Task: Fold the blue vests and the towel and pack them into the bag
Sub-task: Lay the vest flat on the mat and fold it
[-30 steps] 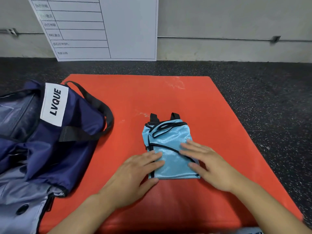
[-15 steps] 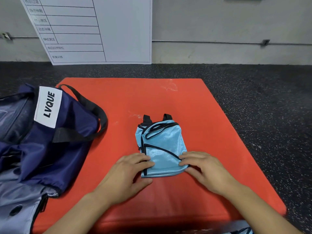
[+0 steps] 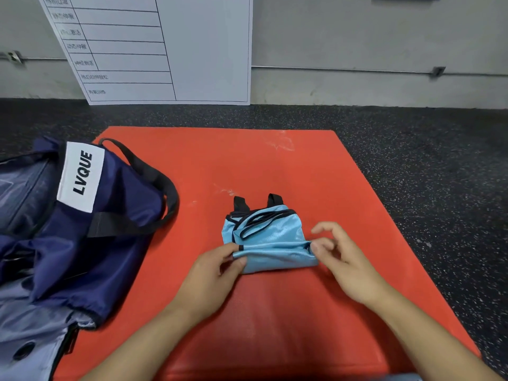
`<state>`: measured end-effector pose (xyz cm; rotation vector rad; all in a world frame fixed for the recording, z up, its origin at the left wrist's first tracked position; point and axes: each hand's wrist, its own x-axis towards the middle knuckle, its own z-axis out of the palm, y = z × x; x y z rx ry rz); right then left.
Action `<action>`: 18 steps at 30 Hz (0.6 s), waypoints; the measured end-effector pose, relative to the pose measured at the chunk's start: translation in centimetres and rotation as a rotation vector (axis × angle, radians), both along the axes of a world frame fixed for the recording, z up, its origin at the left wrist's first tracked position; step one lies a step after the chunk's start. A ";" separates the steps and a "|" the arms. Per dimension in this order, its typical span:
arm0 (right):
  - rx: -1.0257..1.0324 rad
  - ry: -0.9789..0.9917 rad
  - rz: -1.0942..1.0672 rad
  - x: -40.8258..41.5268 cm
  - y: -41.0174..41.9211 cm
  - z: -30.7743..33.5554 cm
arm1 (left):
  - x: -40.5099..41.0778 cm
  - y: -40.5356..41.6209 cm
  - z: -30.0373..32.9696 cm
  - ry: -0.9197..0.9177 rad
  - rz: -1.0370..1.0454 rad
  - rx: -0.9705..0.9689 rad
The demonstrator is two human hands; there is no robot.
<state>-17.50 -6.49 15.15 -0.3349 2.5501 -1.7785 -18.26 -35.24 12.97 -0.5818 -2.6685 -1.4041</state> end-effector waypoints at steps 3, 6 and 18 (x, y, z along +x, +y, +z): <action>-0.297 -0.128 0.034 0.3 0.0 0.8 | -0.1 0.0 0.0 -0.144 0.087 0.170; -0.249 -0.204 0.131 1.0 0.2 1.2 | 0.1 -0.2 0.1 -0.237 0.134 0.308; 0.012 -0.129 -0.055 1.0 -2.3 -0.1 | 2.1 -0.7 2.0 -0.182 0.024 0.380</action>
